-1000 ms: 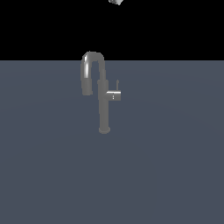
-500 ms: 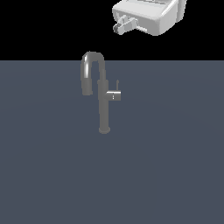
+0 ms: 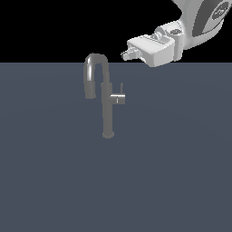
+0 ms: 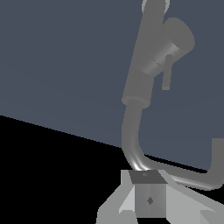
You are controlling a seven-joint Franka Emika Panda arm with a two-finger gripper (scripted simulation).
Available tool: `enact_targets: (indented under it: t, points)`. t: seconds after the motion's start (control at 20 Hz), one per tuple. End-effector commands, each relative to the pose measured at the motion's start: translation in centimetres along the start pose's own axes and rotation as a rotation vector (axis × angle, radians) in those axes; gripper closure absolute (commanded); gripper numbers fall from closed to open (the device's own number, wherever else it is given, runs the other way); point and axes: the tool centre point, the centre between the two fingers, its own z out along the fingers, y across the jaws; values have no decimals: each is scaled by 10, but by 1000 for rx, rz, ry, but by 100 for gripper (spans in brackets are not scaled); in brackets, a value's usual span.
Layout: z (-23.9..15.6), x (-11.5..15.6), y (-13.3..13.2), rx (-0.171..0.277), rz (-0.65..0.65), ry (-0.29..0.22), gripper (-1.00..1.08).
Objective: Turn on the faucet by rotating a designated handle.
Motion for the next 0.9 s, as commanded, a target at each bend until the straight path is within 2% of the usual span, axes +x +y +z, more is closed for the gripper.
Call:
enact_targets:
  t: [0.0, 0.25, 0.45, 0.65, 0.85]
  points:
    - [2, 18, -3, 58, 56, -50, 108]
    - [10, 50, -5, 164, 160, -142, 108]
    - [17, 70, -5, 229, 224, -199, 108]
    - [22, 83, -4, 275, 269, -239, 108]
    - [26, 91, -4, 302, 295, -262, 108]
